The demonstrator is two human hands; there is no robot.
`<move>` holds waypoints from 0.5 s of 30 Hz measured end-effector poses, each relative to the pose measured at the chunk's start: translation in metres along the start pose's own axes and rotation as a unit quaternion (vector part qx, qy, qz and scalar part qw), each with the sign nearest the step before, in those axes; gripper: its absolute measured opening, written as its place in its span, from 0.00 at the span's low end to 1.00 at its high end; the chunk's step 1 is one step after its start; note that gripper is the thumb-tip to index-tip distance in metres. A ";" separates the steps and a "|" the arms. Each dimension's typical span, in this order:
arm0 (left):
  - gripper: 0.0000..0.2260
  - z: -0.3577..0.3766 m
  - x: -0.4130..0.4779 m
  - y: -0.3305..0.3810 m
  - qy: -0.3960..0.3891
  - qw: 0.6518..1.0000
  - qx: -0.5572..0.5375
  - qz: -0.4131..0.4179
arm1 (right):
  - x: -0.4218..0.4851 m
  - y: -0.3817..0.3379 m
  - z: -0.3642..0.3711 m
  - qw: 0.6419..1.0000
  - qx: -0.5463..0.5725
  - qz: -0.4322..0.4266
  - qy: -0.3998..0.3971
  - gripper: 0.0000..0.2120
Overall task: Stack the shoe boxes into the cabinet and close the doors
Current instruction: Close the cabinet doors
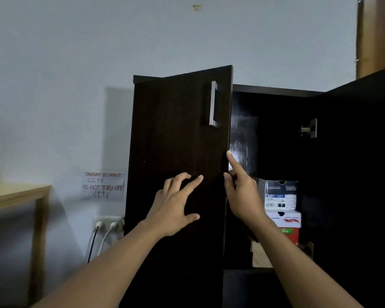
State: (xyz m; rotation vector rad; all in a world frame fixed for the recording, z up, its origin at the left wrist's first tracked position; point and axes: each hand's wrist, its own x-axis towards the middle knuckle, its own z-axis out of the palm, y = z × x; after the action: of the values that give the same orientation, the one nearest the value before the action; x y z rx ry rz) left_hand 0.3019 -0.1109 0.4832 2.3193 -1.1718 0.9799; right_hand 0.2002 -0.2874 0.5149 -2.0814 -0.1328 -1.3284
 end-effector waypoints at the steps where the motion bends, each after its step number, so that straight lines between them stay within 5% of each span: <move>1: 0.46 0.004 0.003 -0.002 -0.002 1.000 0.015 -0.002 | 0.002 0.004 0.001 1.000 0.003 0.005 -0.001 0.27; 8: 0.46 0.024 0.026 -0.009 -0.037 0.998 0.048 -0.027 | 0.026 0.035 0.012 0.998 -0.018 0.055 -0.002 0.29; 15: 0.44 0.050 0.036 -0.030 -0.135 0.987 0.062 -0.061 | 0.022 0.088 0.041 0.985 -0.052 0.103 -0.128 0.41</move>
State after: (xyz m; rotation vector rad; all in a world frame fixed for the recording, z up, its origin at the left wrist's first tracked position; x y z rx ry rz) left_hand 0.3619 -0.1423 0.4742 2.6539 -1.0760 0.7324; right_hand 0.2789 -0.3374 0.4806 -2.2803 0.0427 -0.9608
